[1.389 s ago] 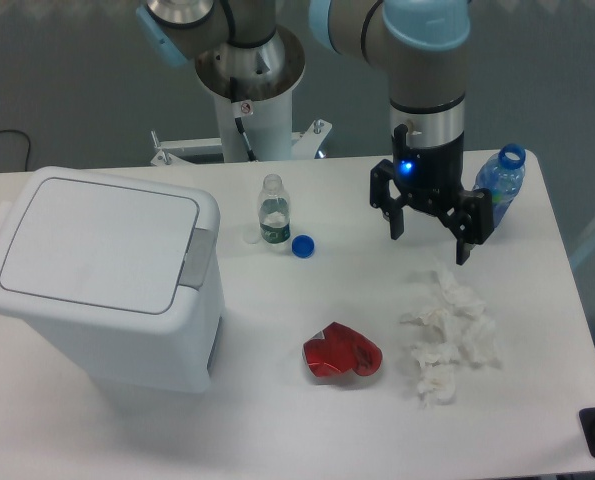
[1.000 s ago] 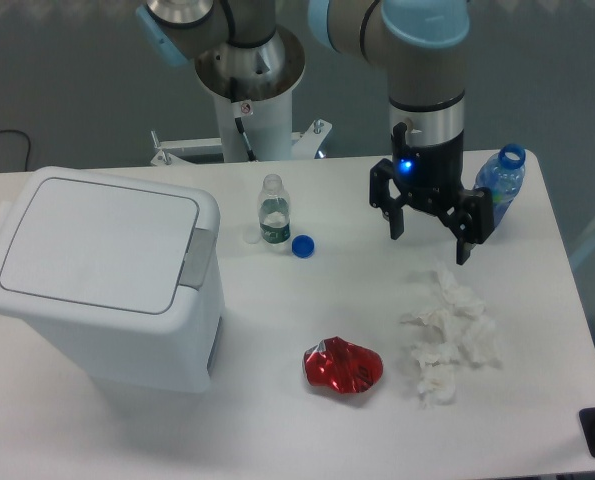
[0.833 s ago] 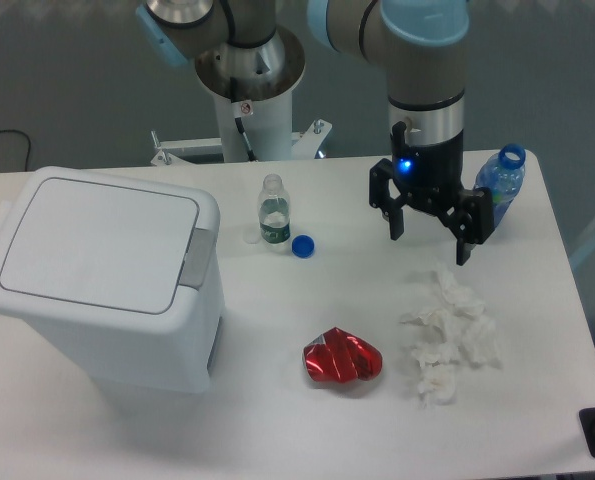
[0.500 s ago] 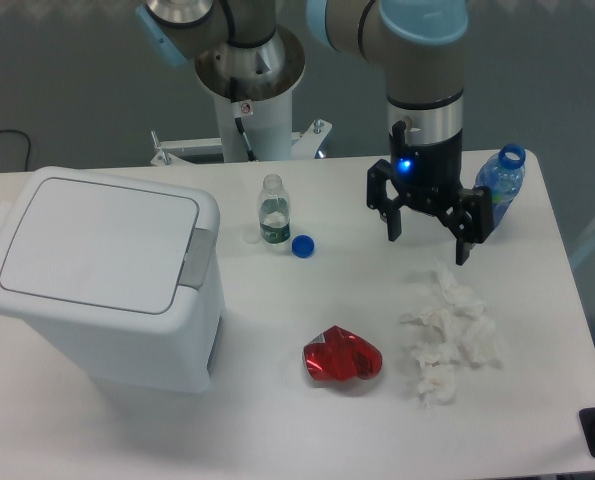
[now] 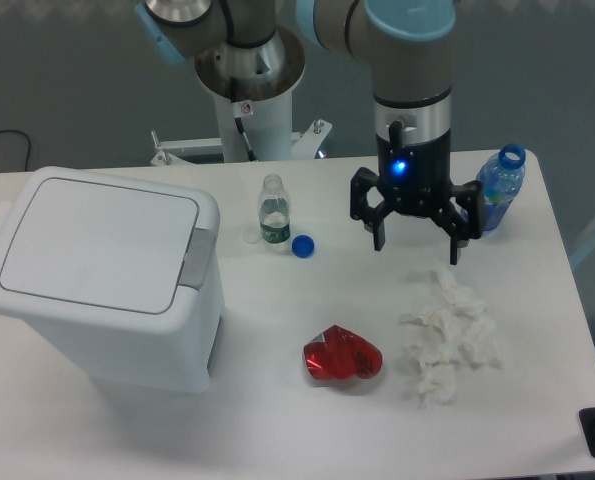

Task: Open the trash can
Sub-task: 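Move the open gripper across the table toward the white trash can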

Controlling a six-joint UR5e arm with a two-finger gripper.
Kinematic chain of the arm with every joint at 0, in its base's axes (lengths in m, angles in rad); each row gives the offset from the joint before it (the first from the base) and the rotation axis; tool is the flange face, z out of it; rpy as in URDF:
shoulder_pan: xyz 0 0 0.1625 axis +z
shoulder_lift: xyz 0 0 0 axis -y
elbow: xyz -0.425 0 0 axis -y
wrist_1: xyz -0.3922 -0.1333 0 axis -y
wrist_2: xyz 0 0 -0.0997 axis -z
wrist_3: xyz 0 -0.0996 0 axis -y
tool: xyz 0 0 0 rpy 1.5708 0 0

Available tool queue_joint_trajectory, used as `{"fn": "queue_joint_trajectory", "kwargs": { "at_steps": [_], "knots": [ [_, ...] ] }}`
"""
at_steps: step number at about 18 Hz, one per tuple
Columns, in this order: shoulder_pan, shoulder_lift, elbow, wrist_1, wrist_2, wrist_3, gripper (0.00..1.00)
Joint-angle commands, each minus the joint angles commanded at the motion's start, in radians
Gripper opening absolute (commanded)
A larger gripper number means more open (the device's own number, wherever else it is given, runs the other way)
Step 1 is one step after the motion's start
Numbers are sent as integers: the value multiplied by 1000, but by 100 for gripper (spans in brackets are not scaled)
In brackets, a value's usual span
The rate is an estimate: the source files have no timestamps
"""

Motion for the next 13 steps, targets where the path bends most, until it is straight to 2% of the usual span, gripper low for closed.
{"fn": "queue_joint_trajectory", "kwargs": {
  "at_steps": [9, 13],
  "knots": [
    [-12, 12, 31, 0, -120, -281, 100],
    [-25, 14, 41, -2, -157, -359, 100]
  ]
}}
